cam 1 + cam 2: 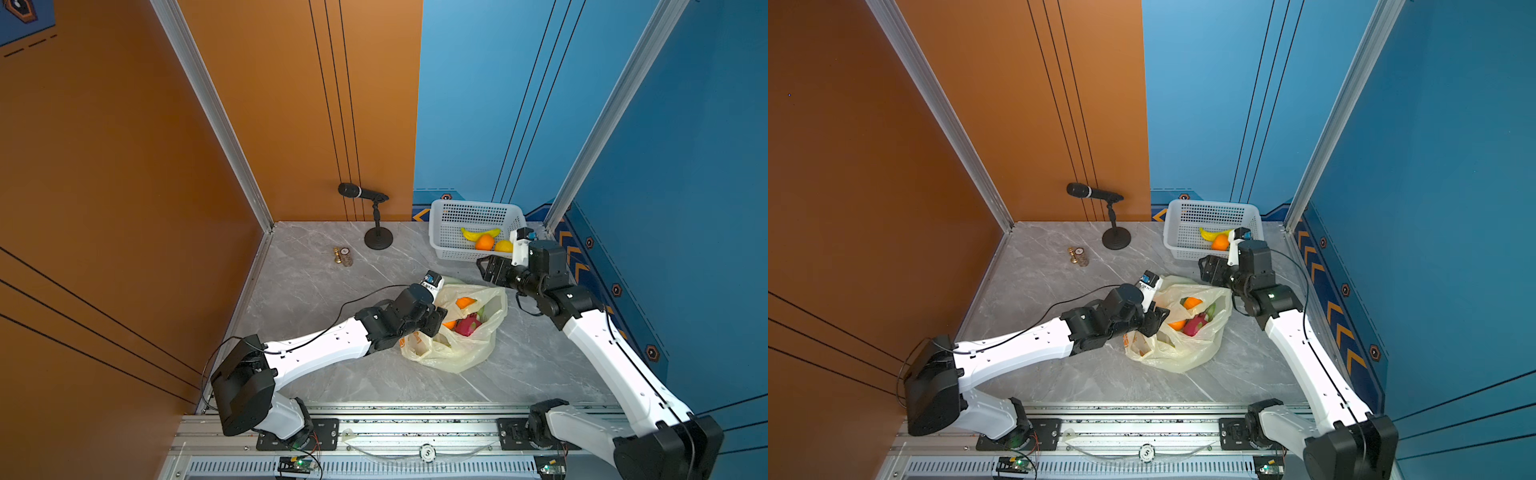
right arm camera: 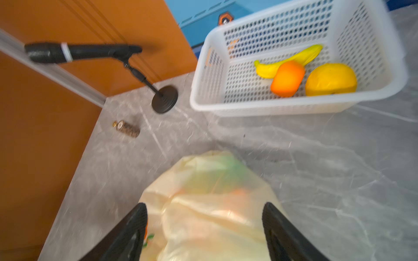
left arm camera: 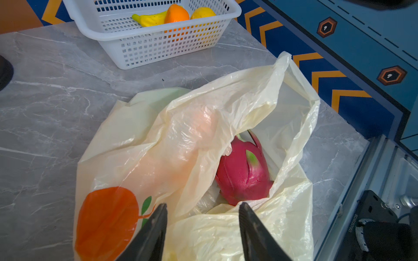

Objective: Untie the knot of the plastic bag and take out the fruit
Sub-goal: 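Bring the right gripper back to the bag while the left gripper holds the bag open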

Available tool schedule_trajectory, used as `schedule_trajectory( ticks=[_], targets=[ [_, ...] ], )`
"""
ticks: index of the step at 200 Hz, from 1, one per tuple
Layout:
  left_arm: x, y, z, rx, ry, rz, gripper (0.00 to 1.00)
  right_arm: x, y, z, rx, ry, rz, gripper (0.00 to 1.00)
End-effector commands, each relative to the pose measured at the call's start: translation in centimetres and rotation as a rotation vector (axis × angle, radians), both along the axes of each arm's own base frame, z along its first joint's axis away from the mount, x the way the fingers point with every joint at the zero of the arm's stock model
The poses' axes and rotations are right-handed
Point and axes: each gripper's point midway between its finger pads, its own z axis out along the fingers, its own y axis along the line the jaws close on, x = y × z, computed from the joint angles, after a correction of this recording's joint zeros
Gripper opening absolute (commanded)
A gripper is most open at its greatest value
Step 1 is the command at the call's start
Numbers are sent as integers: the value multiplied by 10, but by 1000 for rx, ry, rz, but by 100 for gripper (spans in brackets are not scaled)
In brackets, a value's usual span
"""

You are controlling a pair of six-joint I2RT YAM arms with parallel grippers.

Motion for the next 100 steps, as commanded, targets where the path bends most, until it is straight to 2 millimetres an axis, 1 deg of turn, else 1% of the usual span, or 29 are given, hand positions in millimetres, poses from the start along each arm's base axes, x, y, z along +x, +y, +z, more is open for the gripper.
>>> schedule_trajectory(
  ticks=[1,14,30,42,43,45,69,83,100],
  targets=[
    [-8,-6,-13,-1,81,-42,52,-35,11,-26,43,122,26,78],
    [-12,-9,-20,-7,98,-57,52,-50,21,-35,67,160,56,77],
    [-13,-5,-30,13,115,-44,53,-64,24,-47,48,204,61,76],
    [-11,-4,-33,26,106,-34,56,-71,26,-55,42,223,56,75],
    [-13,-1,-40,40,114,-33,56,-71,26,-55,44,223,56,74],
    [-15,1,-45,52,117,-33,56,-72,27,-56,47,225,56,74],
    [-13,7,-61,82,98,-22,61,-74,36,-76,99,275,45,73],
    [-15,6,-68,79,105,-29,62,-73,43,-88,113,309,42,72],
    [-22,2,-80,78,135,-62,61,-67,55,-95,124,322,48,72]
  ],
)
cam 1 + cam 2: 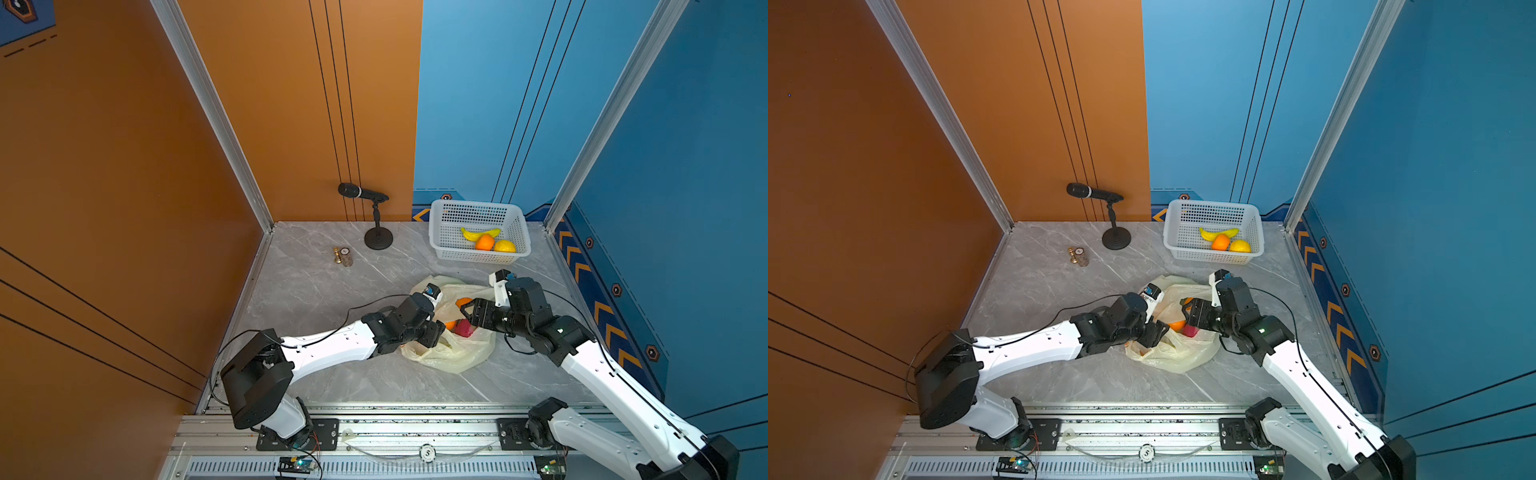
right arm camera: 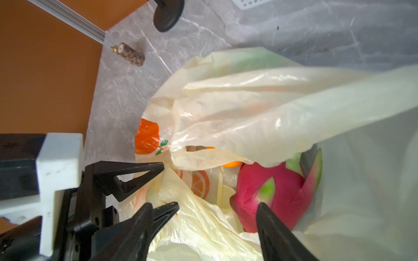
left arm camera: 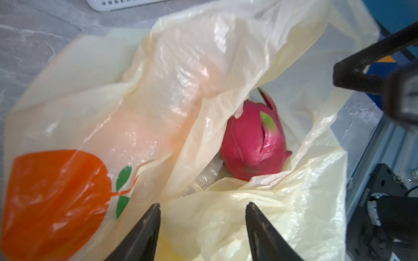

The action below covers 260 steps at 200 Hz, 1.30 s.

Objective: Untie the knot of the plastic bag and take out the fruit
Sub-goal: 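Bring the right gripper back to the bag while the left gripper holds the bag open, then reach the left gripper into the bag and grasp an orange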

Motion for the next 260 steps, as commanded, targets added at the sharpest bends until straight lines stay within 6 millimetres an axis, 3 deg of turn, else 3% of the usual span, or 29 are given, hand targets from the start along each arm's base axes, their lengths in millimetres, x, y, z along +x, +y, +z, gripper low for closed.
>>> schedule_trajectory(
  ticks=[1,40,72,104,130,180,207,232,238,242,260],
  targets=[
    [-6,-5,-17,0,22,-30,61,10,17,-8,52,22,-24,72],
    [-27,-8,-48,11,71,-88,58,44,36,-24,59,4,-85,71],
    [-44,-12,-58,8,56,-136,57,90,59,-15,106,-73,-108,68],
    [-41,-11,-48,18,-14,-140,61,130,69,-7,107,-129,-119,68],
    [-27,-9,-23,-23,-70,-107,65,154,65,-6,119,-131,-145,68],
    [-8,-15,43,-156,-120,-76,65,153,63,-3,125,-122,-132,70],
    [-8,-22,63,-184,-137,-103,69,151,61,-6,130,-107,-131,70],
    [8,-22,66,-146,-141,-41,68,151,61,-8,138,-100,-134,70],
    [12,-20,55,-108,-122,-20,67,151,60,-8,144,-98,-138,70],
    [17,-24,62,-113,-125,-12,65,152,60,-8,149,-95,-142,70],
    [26,-28,49,-74,-89,7,62,154,59,-7,168,-89,-150,71]
  ],
)
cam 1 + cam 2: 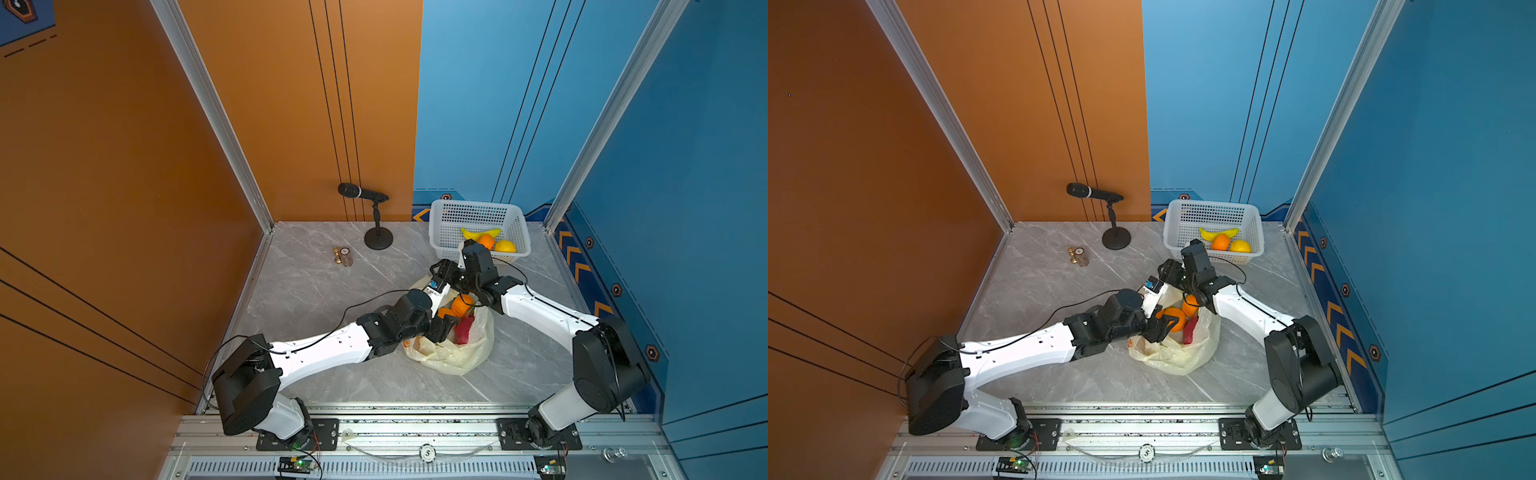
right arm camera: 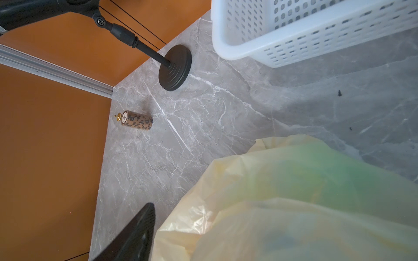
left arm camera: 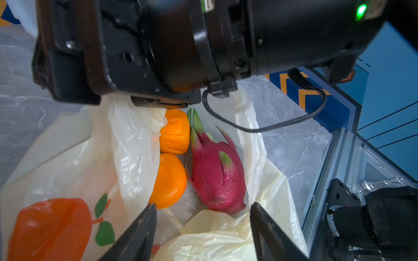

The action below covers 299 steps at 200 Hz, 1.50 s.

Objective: Untie the knot of the plastic bag and take out the fruit
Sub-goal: 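Reach the left gripper into the bag and grasp an orange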

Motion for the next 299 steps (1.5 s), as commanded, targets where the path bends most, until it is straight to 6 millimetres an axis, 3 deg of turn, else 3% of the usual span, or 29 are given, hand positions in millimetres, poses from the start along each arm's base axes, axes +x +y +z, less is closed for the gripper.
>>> schedule_trajectory(
  ticks=[1,40,114,138,156,198,241,264,299],
  targets=[
    [17,3,-21,88,50,60,62,2,-2,9,48,-5,-13,71],
    [30,-11,-50,129,108,63,61,5,-3,9,76,14,-18,72],
    [58,-7,-103,281,162,91,62,8,-1,7,90,30,-12,75],
    [44,-23,-104,254,113,-24,63,13,-6,13,105,22,-22,76],
    [24,-37,-90,207,21,-124,64,17,-14,19,99,27,-25,77],
    [11,-32,-78,170,-68,-125,65,18,-24,49,173,11,-8,81],
    [41,-21,-87,217,-34,-1,65,6,-8,102,400,-38,50,87],
    [54,-21,-95,240,-4,35,66,-4,-10,127,470,-80,43,91],
    [66,-21,-113,253,68,54,69,-24,-19,143,480,-115,17,95]
  ],
)
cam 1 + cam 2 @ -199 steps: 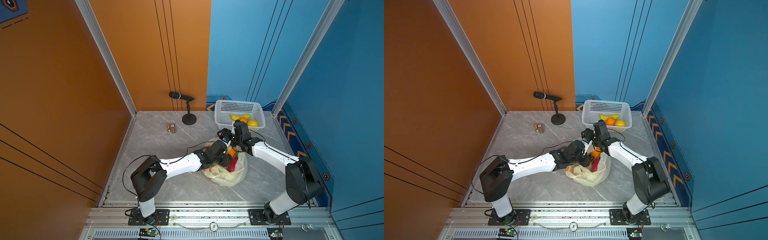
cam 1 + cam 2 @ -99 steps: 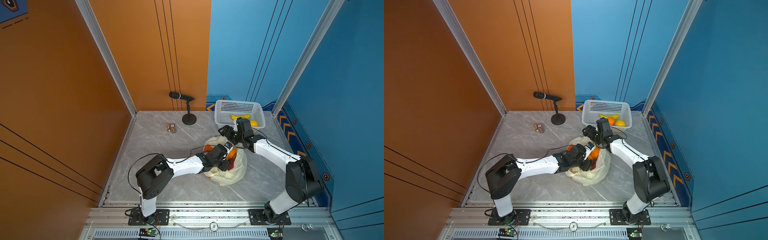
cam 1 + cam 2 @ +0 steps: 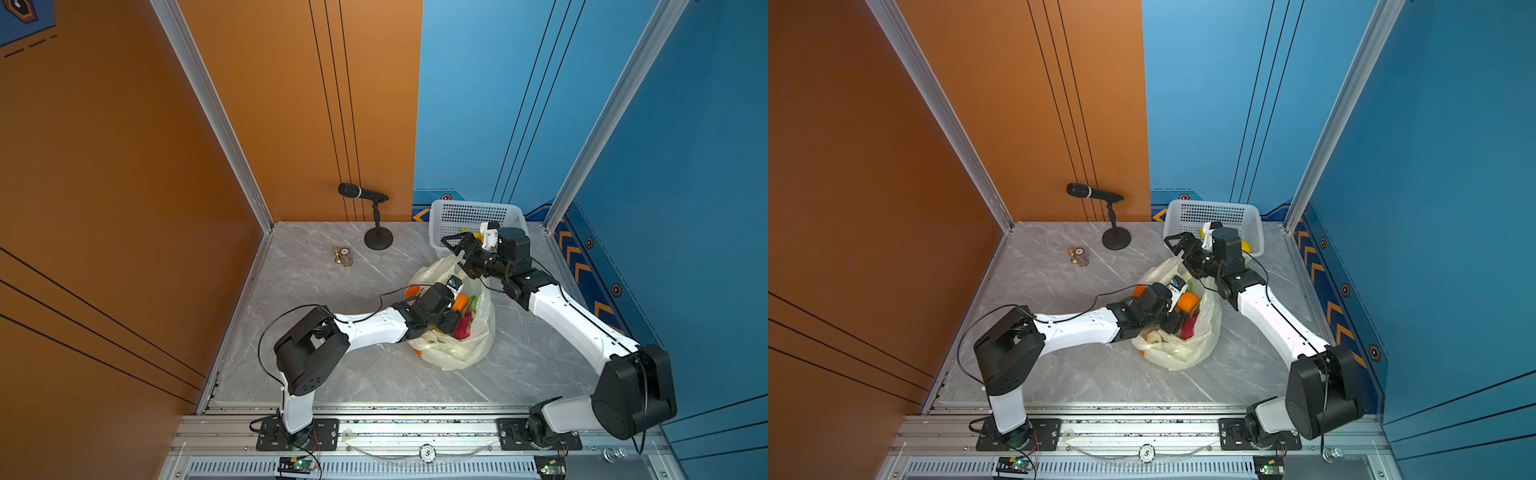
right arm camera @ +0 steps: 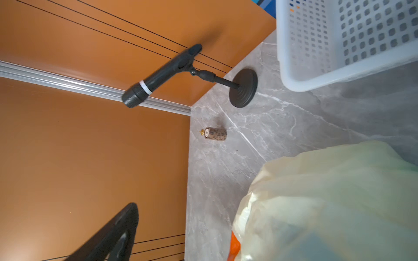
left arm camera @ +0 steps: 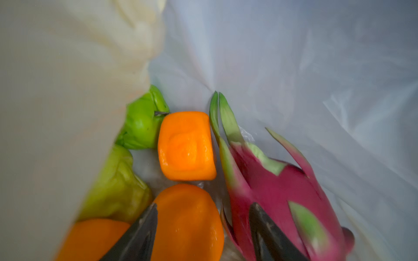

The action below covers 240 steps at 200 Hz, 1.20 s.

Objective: Untie the knot of the plastic bag and take out the fruit
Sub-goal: 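Reach the left gripper into the bag and grasp an orange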

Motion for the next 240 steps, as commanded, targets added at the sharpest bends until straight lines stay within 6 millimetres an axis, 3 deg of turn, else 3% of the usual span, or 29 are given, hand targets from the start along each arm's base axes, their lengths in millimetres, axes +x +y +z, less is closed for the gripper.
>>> schedule_trajectory(
  ticks=[1,52,81,112,156,193,240],
  targets=[
    [6,9,-24,50,71,40,69,-15,-1,20,53,-36,-7,96],
    [3,10,-48,115,117,30,72,-40,-17,27,6,-73,-37,97],
    [-9,16,-67,186,144,6,78,-50,-21,24,-46,-70,-25,98],
    [-19,22,-77,244,155,-1,78,-59,-28,25,-89,-79,-25,98],
    [-28,27,-90,285,197,-14,66,-70,-45,24,-135,-68,-44,100],
    [-29,21,-74,232,195,-18,52,-80,-55,25,-152,-81,-51,100],
    [-43,-3,-15,81,103,-118,48,-84,-46,5,-114,-14,-1,100]
  ],
)
